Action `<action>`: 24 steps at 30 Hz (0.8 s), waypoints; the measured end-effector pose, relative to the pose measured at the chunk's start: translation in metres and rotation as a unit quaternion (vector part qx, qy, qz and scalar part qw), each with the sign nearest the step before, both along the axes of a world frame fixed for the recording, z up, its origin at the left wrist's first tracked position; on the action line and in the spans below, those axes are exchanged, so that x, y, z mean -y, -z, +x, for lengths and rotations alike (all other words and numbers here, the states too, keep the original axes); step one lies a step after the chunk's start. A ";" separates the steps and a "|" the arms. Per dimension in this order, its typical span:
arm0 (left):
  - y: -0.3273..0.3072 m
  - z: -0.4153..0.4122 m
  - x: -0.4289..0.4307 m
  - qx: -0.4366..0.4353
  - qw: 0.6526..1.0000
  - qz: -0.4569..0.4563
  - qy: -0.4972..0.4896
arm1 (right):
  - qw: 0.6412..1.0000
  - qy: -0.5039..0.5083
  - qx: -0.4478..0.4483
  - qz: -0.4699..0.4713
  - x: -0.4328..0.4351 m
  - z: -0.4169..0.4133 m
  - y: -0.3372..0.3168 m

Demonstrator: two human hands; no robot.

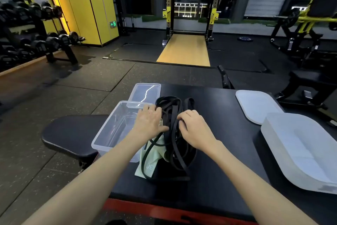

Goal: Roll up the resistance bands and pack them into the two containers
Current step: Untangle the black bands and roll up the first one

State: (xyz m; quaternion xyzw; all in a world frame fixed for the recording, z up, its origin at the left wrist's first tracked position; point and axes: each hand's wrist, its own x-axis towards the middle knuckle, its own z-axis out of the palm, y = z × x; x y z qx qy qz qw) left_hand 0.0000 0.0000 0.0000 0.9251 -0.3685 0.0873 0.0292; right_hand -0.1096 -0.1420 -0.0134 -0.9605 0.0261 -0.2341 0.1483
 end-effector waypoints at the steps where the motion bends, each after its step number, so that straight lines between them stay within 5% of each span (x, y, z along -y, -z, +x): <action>1: 0.000 0.000 0.001 -0.004 0.999 0.037 -0.023 | 1.000 0.002 -0.001 0.003 0.000 -0.001 0.002; 13: 0.013 -0.002 0.014 -0.010 0.997 0.078 -0.029 | 0.998 -0.003 -0.069 0.006 -0.008 0.004 0.012; 24: 0.018 -0.006 0.019 -0.192 0.976 -0.079 -0.067 | 0.990 -0.002 -0.139 0.029 -0.012 0.014 0.023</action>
